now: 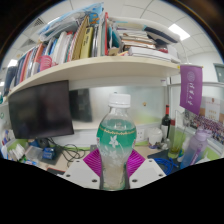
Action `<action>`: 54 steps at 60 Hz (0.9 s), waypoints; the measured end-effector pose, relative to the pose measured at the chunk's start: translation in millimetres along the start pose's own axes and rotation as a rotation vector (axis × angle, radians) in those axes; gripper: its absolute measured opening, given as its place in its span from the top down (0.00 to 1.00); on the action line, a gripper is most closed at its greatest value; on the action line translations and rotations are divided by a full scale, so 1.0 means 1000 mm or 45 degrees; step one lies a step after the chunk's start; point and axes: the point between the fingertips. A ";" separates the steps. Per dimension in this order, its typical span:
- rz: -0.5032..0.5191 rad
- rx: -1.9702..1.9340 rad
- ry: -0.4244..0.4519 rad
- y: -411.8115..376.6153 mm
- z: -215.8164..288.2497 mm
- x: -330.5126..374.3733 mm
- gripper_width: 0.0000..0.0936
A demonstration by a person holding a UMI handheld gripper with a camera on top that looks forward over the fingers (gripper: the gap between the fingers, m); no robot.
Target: Pour water
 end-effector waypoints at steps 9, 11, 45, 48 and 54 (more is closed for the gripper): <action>-0.063 0.115 -0.011 0.054 -0.037 -0.018 0.69; -0.060 0.123 -0.030 0.061 -0.047 -0.022 0.69; 0.029 0.153 -0.084 0.084 -0.135 -0.051 0.64; 0.028 0.160 -0.076 0.084 -0.135 -0.049 0.53; 0.044 0.137 -0.074 0.086 -0.135 -0.049 0.44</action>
Point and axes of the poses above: the point between the fingertips, and its own axes, seen from behind it with the camera up: y to the right, z up, x backward, against the way the camera looks, and after that the axes turned 2 degrees about -y, right-handed
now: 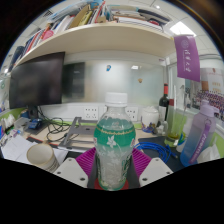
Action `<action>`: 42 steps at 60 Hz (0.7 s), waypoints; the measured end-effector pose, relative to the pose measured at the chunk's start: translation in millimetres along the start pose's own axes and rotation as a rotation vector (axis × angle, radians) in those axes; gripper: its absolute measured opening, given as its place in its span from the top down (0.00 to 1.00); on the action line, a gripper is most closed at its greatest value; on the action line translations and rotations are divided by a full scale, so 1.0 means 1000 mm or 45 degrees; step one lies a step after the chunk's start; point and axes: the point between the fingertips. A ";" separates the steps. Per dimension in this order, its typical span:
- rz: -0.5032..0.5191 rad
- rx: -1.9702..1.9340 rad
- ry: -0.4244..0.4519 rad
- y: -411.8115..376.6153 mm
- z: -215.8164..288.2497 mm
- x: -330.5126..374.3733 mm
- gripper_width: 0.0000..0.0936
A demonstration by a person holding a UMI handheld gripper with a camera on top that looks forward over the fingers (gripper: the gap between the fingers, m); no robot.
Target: Pour water
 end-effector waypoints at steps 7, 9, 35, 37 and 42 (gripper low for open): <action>0.012 0.029 -0.077 0.000 -0.012 0.002 0.30; 0.008 0.055 -0.081 0.000 -0.013 0.006 0.21; -0.089 -0.056 -0.140 -0.082 0.046 0.141 0.09; -0.089 -0.063 -0.120 -0.095 0.058 0.151 0.09; -0.104 -0.061 -0.075 -0.125 0.086 0.169 0.08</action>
Point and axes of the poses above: the point between the fingertips, and its own axes, seen from behind it with the camera up: y to the right, z up, x backward, against the way the camera looks, and after that the axes turned 2 degrees about -y, right-handed
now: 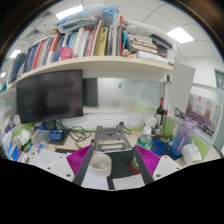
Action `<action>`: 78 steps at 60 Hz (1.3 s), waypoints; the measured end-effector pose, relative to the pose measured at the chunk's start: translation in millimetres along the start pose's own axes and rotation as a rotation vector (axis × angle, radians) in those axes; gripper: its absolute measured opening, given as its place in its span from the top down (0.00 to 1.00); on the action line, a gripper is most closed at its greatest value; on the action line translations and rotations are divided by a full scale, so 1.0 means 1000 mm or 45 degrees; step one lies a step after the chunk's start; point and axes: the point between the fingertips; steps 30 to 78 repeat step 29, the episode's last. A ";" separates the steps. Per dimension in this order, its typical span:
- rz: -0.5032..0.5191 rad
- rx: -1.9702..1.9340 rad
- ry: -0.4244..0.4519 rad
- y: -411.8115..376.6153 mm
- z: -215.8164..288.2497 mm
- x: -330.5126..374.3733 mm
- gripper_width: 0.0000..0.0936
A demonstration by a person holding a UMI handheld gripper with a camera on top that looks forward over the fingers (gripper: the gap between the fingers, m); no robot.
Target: Pour water
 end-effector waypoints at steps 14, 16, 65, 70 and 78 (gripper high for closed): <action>0.007 0.020 0.086 -0.067 0.035 0.039 0.08; 0.000 0.008 0.079 -0.072 0.036 0.041 0.09; -0.023 -0.024 -0.009 -0.098 0.035 0.043 0.09; -0.023 -0.024 -0.009 -0.098 0.035 0.043 0.09; -0.023 -0.024 -0.009 -0.098 0.035 0.043 0.09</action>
Point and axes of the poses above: the point between the fingertips, and its own axes, seen from behind it with the camera up: y to the right, z up, x backward, against the way the camera looks, and after that the axes turned 2 degrees about -y, right-handed
